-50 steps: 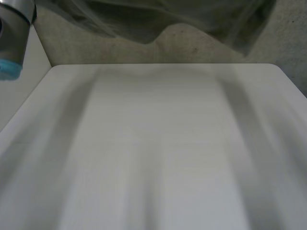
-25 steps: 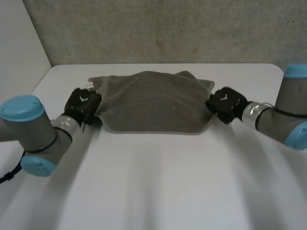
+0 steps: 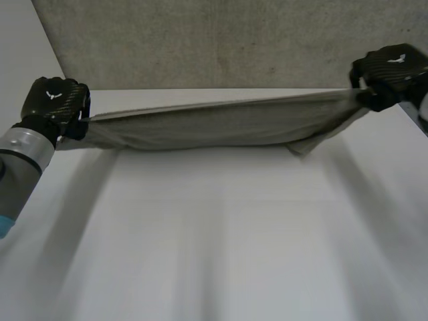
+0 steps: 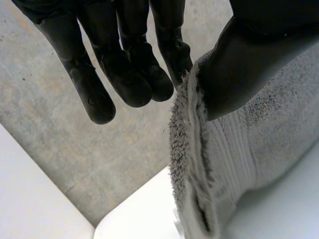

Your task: Fold the towel.

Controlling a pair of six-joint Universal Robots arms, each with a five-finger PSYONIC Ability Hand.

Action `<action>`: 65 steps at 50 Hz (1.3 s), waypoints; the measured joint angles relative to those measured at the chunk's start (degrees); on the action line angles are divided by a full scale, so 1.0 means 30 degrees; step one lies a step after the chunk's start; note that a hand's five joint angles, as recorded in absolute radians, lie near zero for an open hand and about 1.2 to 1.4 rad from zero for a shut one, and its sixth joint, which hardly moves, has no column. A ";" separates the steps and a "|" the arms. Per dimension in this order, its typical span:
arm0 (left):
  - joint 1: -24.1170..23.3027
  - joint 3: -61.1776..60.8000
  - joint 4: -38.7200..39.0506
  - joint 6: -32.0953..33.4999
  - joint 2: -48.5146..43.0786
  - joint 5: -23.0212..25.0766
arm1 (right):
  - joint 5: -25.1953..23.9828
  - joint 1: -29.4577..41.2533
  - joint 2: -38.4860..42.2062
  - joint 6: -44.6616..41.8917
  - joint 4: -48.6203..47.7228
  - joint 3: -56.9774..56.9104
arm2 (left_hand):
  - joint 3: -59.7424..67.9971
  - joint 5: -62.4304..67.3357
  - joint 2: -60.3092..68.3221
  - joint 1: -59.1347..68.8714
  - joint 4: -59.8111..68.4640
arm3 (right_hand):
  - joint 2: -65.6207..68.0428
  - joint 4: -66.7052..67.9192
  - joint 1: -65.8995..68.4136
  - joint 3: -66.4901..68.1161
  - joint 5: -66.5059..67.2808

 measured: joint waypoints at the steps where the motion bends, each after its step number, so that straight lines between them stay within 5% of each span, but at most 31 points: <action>1: 0.0003 -0.0332 -0.0197 -0.0268 0.0553 0.0176 | -0.0026 -0.0358 -0.0297 0.0256 0.0635 -0.0042 | 0.0000 0.0000 0.0000 0.0000 0.0000 | 0.0000 0.0002 0.0000 0.0000 0.0000; 12: -0.0036 -0.1920 -0.1853 -0.0965 0.4951 0.1551 | -0.0767 -0.1831 -0.2004 0.0442 0.6548 -0.0341 | 0.0000 0.0005 0.0000 0.0000 0.0000 | 0.0000 0.0000 0.0000 0.0000 -0.0002; 18: -0.0050 -0.1603 -0.2910 -0.0979 0.5814 0.1664 | -0.1812 -0.2364 -0.2522 0.0299 0.7174 0.0086 | 0.0000 0.0009 0.0000 0.0000 0.0000 | 0.0000 0.0000 0.0000 0.0000 -0.0002; 38: 0.0099 0.0283 -0.3348 -0.0340 -0.0247 0.1494 | -0.1470 -0.1234 0.0050 -0.0598 0.6453 0.0254 | 0.0002 0.0011 0.0000 0.0000 0.0002 | 0.0000 0.0000 0.0000 0.0000 -0.0002; 49: -0.0046 0.2834 -0.3511 -0.0271 -0.0712 0.1438 | -0.0461 -0.0505 0.1055 -0.1902 0.5987 -0.2067 | 0.0002 0.0011 0.0000 0.0000 0.0000 | 0.0000 0.0002 0.0002 0.0000 -0.0002; 58: -0.1554 0.9723 -0.3534 -0.1400 -0.1703 -0.0951 | 0.2265 0.1510 0.2822 0.0025 0.1772 -1.0197 | 0.0002 0.0012 0.0002 0.0000 -0.0002 | 0.0000 0.0002 0.0002 0.0000 -0.0002; 65: -0.2153 1.1785 -0.3324 -0.4170 -0.1393 -0.2712 | 0.1358 0.1639 0.2079 0.3358 0.0514 -1.1021 | 0.0002 0.0018 0.0002 0.0000 0.0000 | 0.0000 0.0000 0.0002 0.0000 -0.0002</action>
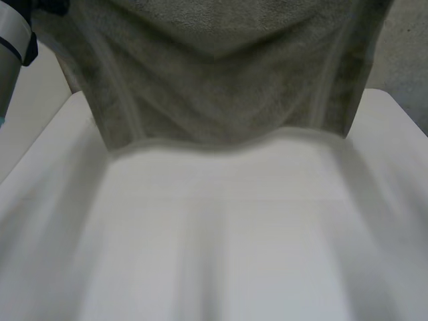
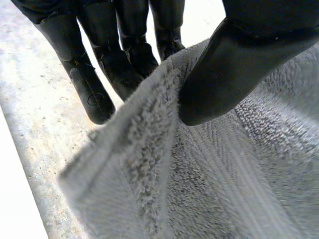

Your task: Fold the towel.

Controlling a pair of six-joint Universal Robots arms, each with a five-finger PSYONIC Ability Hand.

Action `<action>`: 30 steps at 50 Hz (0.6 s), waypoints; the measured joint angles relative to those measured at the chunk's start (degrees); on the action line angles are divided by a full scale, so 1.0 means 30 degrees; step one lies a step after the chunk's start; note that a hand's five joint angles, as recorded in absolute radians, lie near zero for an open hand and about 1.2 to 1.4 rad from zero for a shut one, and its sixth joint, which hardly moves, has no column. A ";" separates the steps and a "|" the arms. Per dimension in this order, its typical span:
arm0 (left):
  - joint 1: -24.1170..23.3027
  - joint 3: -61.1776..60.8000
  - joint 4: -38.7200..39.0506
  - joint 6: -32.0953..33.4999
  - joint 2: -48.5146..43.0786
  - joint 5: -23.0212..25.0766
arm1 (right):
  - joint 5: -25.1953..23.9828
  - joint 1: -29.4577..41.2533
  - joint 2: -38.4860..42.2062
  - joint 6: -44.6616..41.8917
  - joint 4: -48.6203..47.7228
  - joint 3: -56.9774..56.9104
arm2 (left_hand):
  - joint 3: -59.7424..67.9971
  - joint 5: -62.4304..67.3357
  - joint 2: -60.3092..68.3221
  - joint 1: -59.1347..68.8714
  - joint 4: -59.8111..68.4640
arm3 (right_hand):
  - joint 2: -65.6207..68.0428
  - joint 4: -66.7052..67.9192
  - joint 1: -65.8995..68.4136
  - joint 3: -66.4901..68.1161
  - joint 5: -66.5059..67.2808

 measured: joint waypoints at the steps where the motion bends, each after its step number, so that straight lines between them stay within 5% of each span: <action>1: 0.0008 -0.0067 0.0004 -0.0199 0.0047 -0.0035 | -0.0175 -0.0018 -0.0071 0.0106 0.0096 0.0140 | 0.0000 0.0000 0.0000 0.0000 -0.0002 | 0.0000 0.0002 0.0000 0.0000 0.0000; 7: 0.0473 -0.2602 0.0049 -0.1159 0.0418 0.0679 | -0.1961 -0.0295 -0.0530 -0.1033 0.1231 0.2821 | 0.0000 0.0002 -0.0002 0.0000 -0.0002 | 0.0000 0.0000 0.0002 0.0000 0.0000; 20: 0.3287 -1.2920 0.1554 -0.0248 0.3378 0.5979 | -0.4341 -0.2262 -0.1545 -0.6128 0.1670 1.0972 | 0.0000 0.0003 0.0000 0.0000 0.0000 | 0.0000 0.0000 0.0003 0.0000 0.0000; 30: 0.4339 -1.6195 0.1977 0.0007 0.7391 0.7218 | -0.6144 -0.4327 -0.4762 -0.5698 0.2288 1.4252 | 0.0000 0.0003 0.0000 0.0000 0.0000 | -0.0002 0.0000 0.0003 0.0000 0.0000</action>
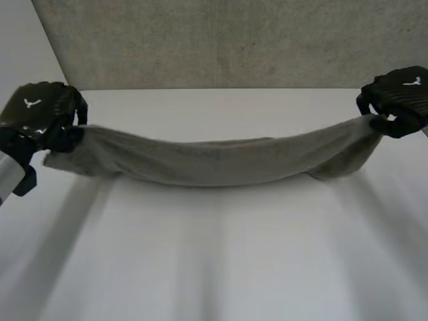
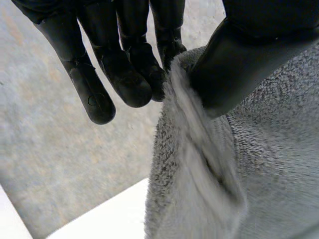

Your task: Fold the towel.

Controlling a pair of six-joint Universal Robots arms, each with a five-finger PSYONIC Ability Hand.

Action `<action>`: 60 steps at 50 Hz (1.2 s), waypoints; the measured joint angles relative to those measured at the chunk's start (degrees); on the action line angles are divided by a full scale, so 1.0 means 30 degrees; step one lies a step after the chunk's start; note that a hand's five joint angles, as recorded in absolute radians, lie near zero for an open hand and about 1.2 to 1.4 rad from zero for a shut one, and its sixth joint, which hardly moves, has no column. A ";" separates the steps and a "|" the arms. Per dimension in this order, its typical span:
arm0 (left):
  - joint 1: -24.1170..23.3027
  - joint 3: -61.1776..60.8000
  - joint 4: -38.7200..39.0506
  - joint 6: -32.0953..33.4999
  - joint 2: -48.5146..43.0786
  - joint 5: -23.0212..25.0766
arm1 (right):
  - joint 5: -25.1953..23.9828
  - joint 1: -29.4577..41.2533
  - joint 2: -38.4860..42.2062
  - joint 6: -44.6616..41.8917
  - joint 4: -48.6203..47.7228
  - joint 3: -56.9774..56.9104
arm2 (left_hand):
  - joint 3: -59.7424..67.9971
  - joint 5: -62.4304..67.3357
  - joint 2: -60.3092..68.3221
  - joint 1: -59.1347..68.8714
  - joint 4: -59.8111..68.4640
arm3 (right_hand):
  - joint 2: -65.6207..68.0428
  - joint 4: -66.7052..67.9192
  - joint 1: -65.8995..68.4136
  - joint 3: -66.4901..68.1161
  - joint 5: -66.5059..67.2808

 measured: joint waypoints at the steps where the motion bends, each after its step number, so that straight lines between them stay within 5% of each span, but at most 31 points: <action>1: 0.0101 -0.0111 -0.0025 -0.0008 0.0315 0.0017 | -0.0194 -0.0184 -0.0386 0.0287 0.0099 0.0161 | 0.0000 0.0000 -0.0008 0.0000 0.0000 | 0.0002 0.0000 0.0002 0.0000 0.0000; 15: 0.0769 -0.0269 -0.0097 -0.0036 0.1427 -0.0056 | -0.2003 -0.1386 -0.3262 0.3730 0.0620 0.0621 | 0.0000 0.0000 0.0000 0.0000 0.0000 | 0.0000 0.0000 0.0002 0.0000 0.0000; 26: 0.0324 0.0613 0.0087 0.0212 -0.1821 -0.0028 | -0.1554 -0.1199 -0.0868 0.3395 0.0519 0.0426 | 0.0000 0.0000 0.0000 0.0000 0.0000 | 0.0002 0.0000 0.0002 0.0000 0.0000; 43: -0.0974 0.7056 -0.2529 0.3886 -1.0765 -0.1003 | 0.2741 0.1988 0.7041 0.0649 0.1848 -0.4410 | 0.0000 0.0000 0.0000 -0.0012 0.0003 | 0.0002 0.0000 0.0003 0.0000 0.0000; 60: -0.2250 1.2628 -0.2794 0.4404 -1.5551 -0.2955 | 0.6211 0.4101 1.1617 0.0519 0.0445 -0.8324 | 0.0000 0.0002 0.0000 -0.0012 0.0000 | 0.0002 0.0000 0.0003 0.0000 0.0000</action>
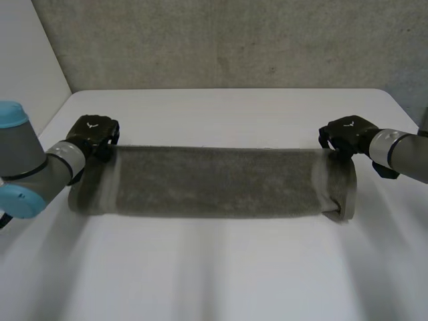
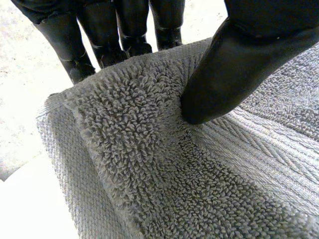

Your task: Fold the towel.

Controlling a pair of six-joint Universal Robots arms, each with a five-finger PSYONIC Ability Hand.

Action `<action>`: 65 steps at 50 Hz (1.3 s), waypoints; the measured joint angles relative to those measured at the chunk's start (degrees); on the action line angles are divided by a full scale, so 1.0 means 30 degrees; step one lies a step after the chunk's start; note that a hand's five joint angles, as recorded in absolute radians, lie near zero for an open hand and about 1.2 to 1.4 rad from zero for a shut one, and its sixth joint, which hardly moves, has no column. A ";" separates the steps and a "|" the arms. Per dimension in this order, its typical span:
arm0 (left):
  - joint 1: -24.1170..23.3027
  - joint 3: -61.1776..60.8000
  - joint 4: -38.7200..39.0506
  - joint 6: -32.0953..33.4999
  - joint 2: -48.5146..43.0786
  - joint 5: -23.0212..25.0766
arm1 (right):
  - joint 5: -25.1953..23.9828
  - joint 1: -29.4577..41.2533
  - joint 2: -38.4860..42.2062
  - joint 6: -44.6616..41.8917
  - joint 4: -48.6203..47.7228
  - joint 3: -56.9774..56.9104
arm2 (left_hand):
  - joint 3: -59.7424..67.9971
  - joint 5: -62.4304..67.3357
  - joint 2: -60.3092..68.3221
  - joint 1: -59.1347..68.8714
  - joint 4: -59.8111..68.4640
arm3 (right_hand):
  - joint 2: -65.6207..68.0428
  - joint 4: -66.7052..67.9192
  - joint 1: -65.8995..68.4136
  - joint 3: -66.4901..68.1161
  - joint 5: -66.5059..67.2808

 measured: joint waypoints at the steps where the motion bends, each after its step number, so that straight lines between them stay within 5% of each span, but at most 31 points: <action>1: -0.0042 0.0208 -0.0012 -0.0001 -0.0161 -0.0071 | 0.0115 0.0046 0.0132 -0.0001 -0.0077 -0.0139 | 0.0000 0.0000 0.0000 0.0000 0.0000 | 0.0000 0.0000 0.0000 -0.0002 0.0000; 6: -0.0274 0.1277 -0.0083 0.0141 -0.1032 -0.0375 | 0.0849 0.0327 0.1026 -0.0003 -0.0496 -0.1115 | -0.0880 -0.0383 -0.0859 -0.0296 -0.0668 | -0.0002 0.0000 0.0000 0.0000 0.0000; 10: -0.0500 0.1569 -0.0098 0.0593 -0.1372 -0.0460 | 0.1320 0.0566 0.1595 -0.0008 -0.0599 -0.1770 | -1.1458 -1.0924 -1.1521 -1.0974 -1.1135 | -0.1221 -0.1651 -0.1419 -0.1567 -0.1283; 13: -0.0722 0.1585 -0.0105 0.1072 -0.1442 -0.0711 | 0.1521 0.0718 0.1815 0.0035 -0.0649 -0.2062 | -1.9680 -2.0084 -2.0281 -1.9742 -1.9874 | -1.1600 -1.1681 -1.1641 -1.1577 -1.1823; 15: -0.0840 0.1576 -0.0107 0.1335 -0.1428 -0.0990 | 0.1582 0.0782 0.1844 0.0086 -0.0714 -0.2156 | -2.1740 -2.1487 -2.1700 -2.1068 -2.1816 | -1.6942 -1.6648 -1.6860 -1.6865 -1.7055; 18: -0.0969 0.1536 -0.0147 0.1627 -0.1332 -0.1516 | 0.1631 0.0857 0.1775 0.0179 -0.0821 -0.2212 | -2.1966 -2.1665 -2.1979 -2.1290 -2.2048 | -2.0244 -2.0629 -2.0295 -2.0602 -2.0531; 29: -0.1074 0.0042 -0.1301 0.1520 0.1174 -0.3057 | 0.1501 0.0912 -0.1617 0.1123 -0.0966 -0.0057 | -2.1978 -2.1690 -2.1995 -2.1317 -2.2091 | -2.0354 -2.0754 -2.0775 -2.0878 -2.0530; 43: -0.1684 -0.5259 -0.0543 0.1432 0.5745 -0.2848 | 0.1710 0.0552 -0.7255 0.1293 -0.3481 1.0301 | -2.1696 -2.1322 -2.1670 -2.1184 -2.1781 | -1.9581 -2.0032 -1.9756 -2.0156 -1.9340; 65: -0.2711 -0.8406 0.1786 0.1437 0.6732 -0.2877 | 0.3799 0.0470 -0.5677 0.1038 -0.8909 1.4112 | -2.1696 -2.1323 -2.1664 -2.1183 -2.1781 | -1.5950 -1.6373 -1.6149 -1.6369 -1.5577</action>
